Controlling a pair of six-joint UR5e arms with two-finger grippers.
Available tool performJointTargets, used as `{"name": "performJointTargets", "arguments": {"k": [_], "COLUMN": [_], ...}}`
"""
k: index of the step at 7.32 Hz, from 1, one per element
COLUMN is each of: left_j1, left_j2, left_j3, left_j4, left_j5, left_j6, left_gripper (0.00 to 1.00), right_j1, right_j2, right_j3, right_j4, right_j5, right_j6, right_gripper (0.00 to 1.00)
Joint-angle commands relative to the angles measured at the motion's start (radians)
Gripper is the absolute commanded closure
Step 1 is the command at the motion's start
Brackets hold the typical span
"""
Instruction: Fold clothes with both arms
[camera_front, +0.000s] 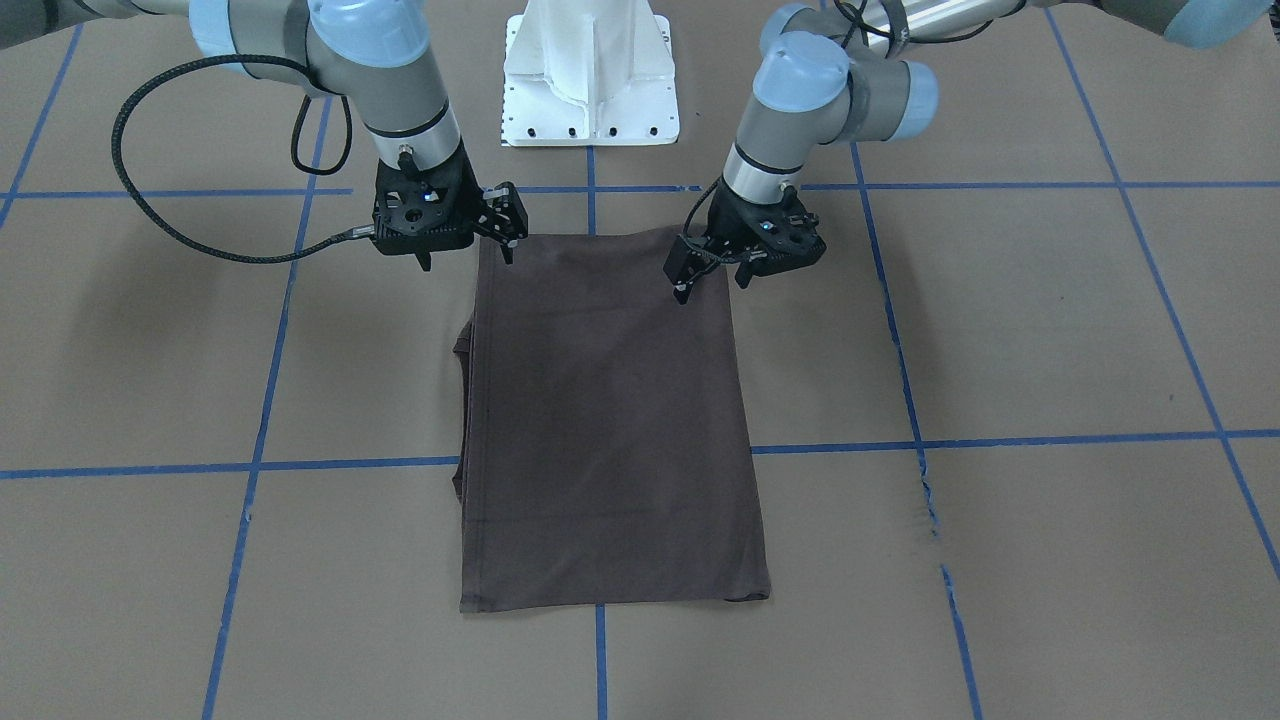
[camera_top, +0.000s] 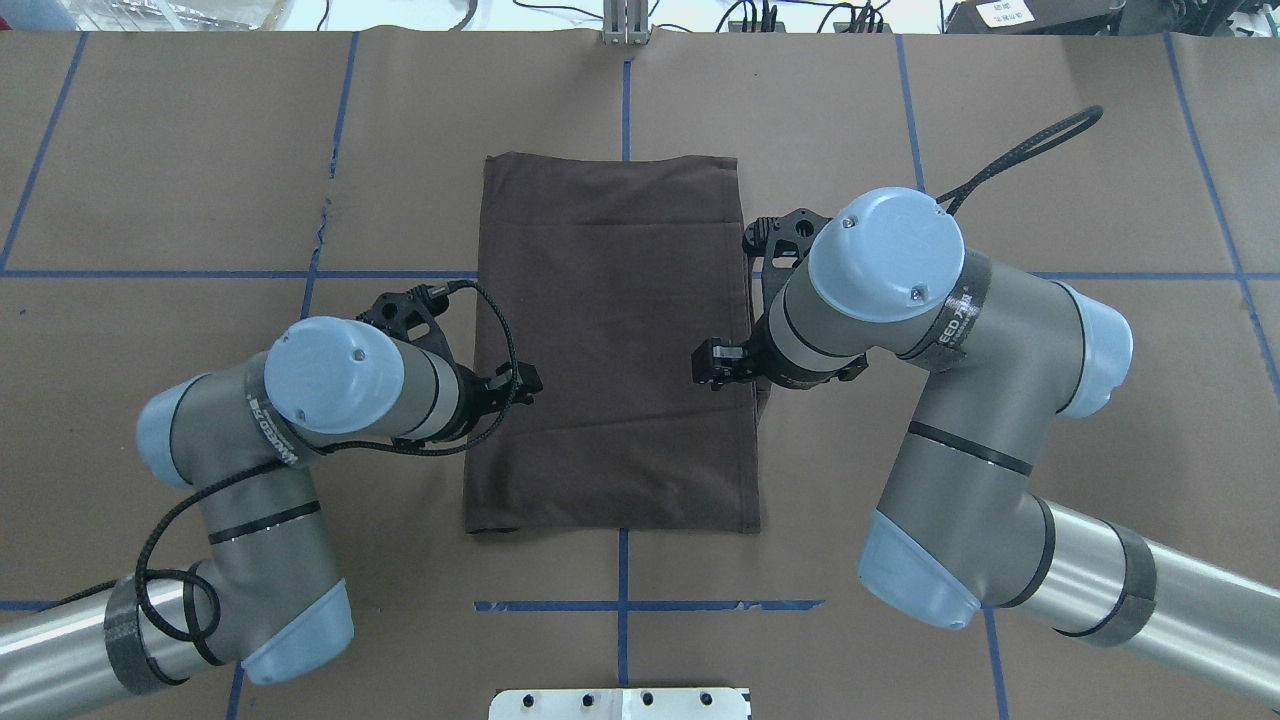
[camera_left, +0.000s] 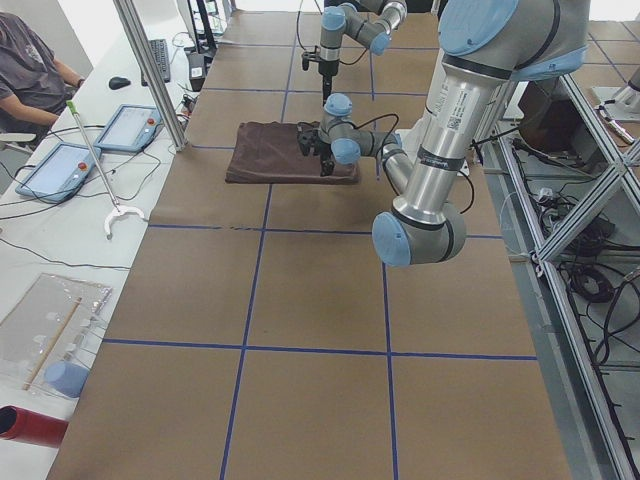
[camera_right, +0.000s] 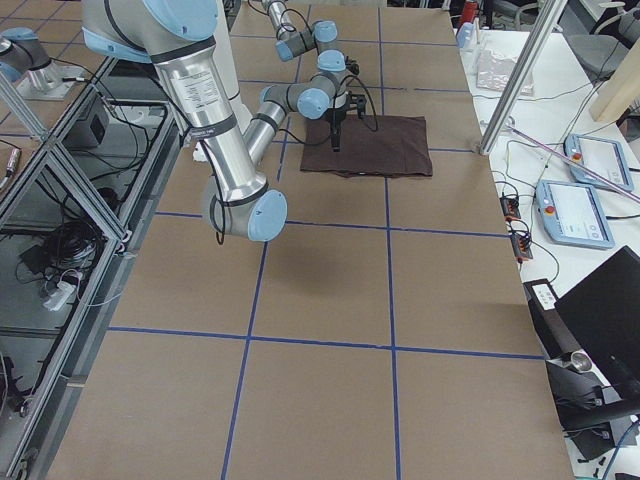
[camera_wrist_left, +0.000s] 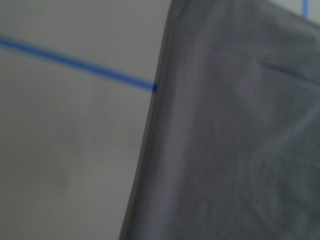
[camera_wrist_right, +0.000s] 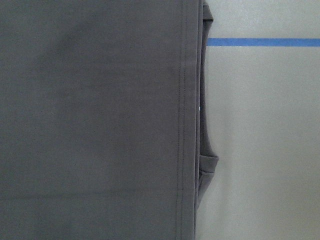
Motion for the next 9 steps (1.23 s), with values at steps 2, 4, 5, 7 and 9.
{"name": "performJointTargets", "arguments": {"k": [2, 4, 5, 7, 9], "left_j1": [0.079, 0.113, 0.119, 0.133, 0.135], "left_j2": [0.014, 0.02, 0.029, 0.048, 0.048], "left_j3": [-0.06, -0.045, -0.045, -0.046, -0.049], "left_j4": [0.116, 0.116, 0.116, 0.116, 0.116], "left_j5": [0.068, 0.077, 0.077, 0.077, 0.077], "left_j6": [-0.115, -0.152, -0.164, -0.172, -0.193], "left_gripper": [0.0, 0.01, 0.01, 0.04, 0.14], "right_j1": [0.0, 0.006, 0.006, 0.008, 0.006], "right_j2": [0.0, 0.0, 0.0, 0.0, 0.0], "right_j3": [0.01, 0.01, 0.01, 0.01, 0.011], "right_j4": [0.0, 0.0, 0.0, 0.0, 0.0], "right_j5": [0.007, 0.007, 0.007, 0.007, 0.009], "right_j6": [0.011, 0.011, 0.011, 0.011, 0.011], "right_gripper": [0.0, 0.0, 0.0, 0.0, 0.0]}}
